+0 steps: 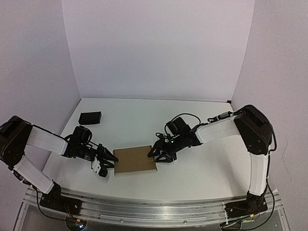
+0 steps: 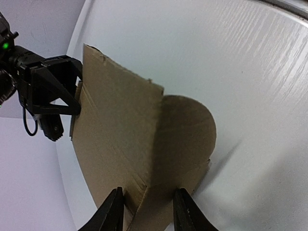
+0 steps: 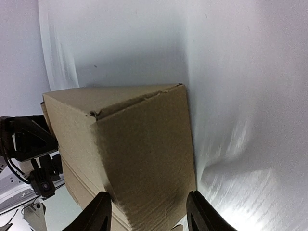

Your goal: Fold the paper box

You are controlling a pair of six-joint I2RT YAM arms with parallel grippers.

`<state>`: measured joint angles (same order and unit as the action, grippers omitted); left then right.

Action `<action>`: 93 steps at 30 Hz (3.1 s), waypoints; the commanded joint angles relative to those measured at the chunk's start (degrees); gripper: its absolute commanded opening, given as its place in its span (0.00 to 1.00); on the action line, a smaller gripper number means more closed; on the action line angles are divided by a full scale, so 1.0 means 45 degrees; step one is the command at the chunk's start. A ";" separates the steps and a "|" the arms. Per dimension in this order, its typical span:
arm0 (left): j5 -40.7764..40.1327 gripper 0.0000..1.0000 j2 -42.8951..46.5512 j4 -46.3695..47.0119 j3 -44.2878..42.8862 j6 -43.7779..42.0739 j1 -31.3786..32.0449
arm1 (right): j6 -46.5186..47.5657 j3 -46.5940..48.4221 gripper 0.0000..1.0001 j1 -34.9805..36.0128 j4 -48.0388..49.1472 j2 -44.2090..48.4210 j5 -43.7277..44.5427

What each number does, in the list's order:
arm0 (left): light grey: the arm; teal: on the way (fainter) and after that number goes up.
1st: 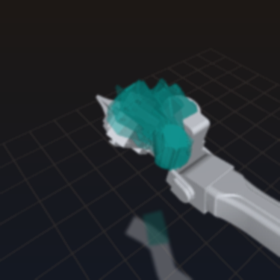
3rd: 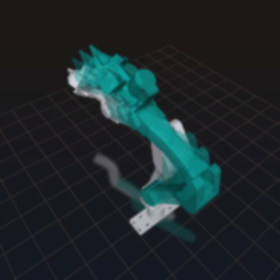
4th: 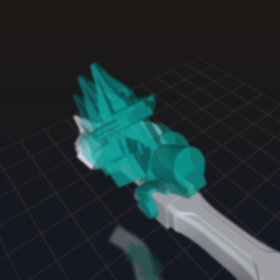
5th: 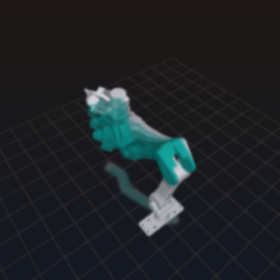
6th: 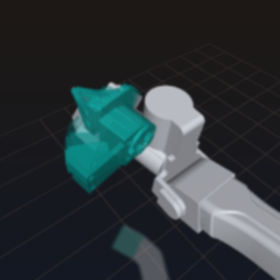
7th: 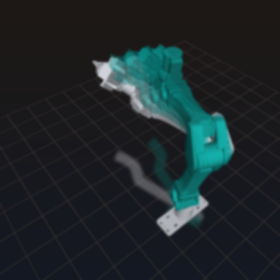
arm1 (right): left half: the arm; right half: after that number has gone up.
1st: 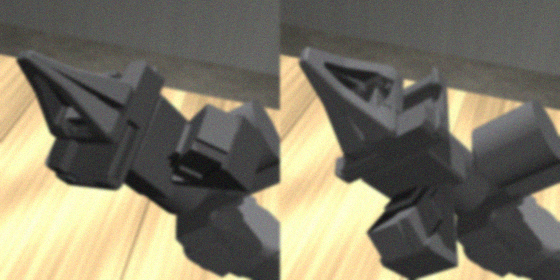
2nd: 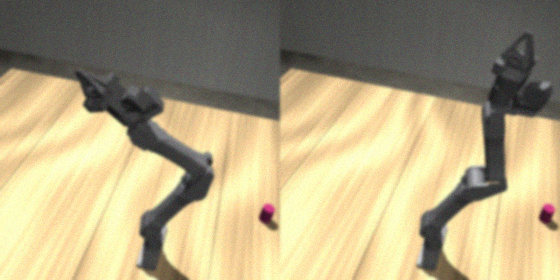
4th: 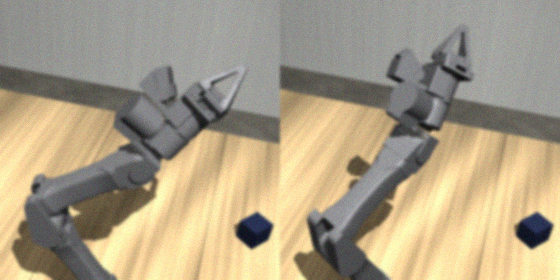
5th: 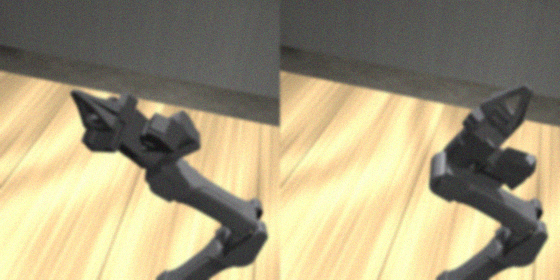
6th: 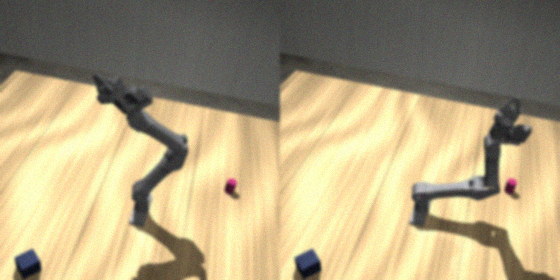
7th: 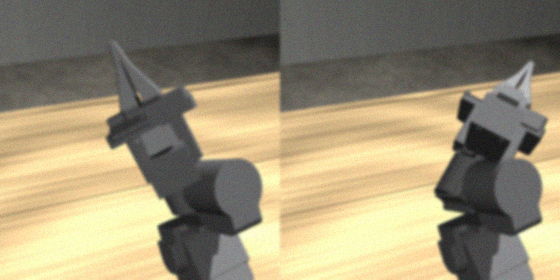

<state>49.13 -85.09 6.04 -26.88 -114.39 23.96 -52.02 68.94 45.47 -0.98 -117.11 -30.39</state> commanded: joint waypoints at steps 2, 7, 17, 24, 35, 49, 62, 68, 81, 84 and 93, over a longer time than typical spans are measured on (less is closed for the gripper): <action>0.1599 0.28 0.1039 0.0075 0.0143 -0.0683 0.0332 | -0.0583 -0.0491 0.55 0.0308 -0.1085 0.1115 -0.0589; 0.1459 0.17 0.1206 -0.0746 -0.0093 -0.0744 0.0565 | -0.0549 -0.0538 0.56 0.0314 -0.1370 0.1300 -0.0459; 0.1428 0.00 0.1366 -0.2973 -0.1102 -0.0796 0.0929 | 0.0129 0.0236 0.56 0.0292 -0.2635 0.1458 -0.0260; 0.1197 0.00 0.0886 -0.4879 -0.3340 0.4059 0.1003 | 0.1480 0.1076 0.58 -0.0056 -0.4476 0.1971 0.0360; 0.3684 0.00 -0.0867 -0.4893 -0.5513 1.4464 0.0730 | 0.3407 0.3155 0.59 -0.1414 -0.6514 0.2281 0.0594; 0.2552 0.00 -0.1352 0.1691 -0.2494 2.2756 0.0733 | 0.4843 0.6796 0.61 -0.1581 -0.9015 0.1458 0.3930; 0.1311 0.00 -0.1595 0.5666 -0.0820 2.6568 0.0810 | 0.1344 0.4837 0.73 0.0240 -0.3935 0.0555 0.3346; 0.0615 0.00 -0.1799 0.7235 -0.0164 2.7203 0.1414 | 0.0683 0.5191 0.77 0.0656 -0.3068 -0.0494 0.3347; 0.0145 0.14 -0.1912 0.7456 0.0338 2.7023 0.1608 | 0.0483 0.5674 0.65 0.1071 -0.3004 -0.1805 0.3849; 0.0177 0.19 -0.1770 0.6975 0.0133 2.6448 0.1608 | 0.0780 0.5635 0.63 0.1153 -0.3003 -0.1946 0.3775; 0.2225 0.41 -0.0068 0.3017 -0.0791 2.3489 0.1363 | 0.2153 0.4734 0.59 0.1136 -0.3077 -0.1617 0.3968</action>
<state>51.91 -91.60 28.86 -27.48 -0.72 30.78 -47.07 92.64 50.35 -13.24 -124.73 -13.72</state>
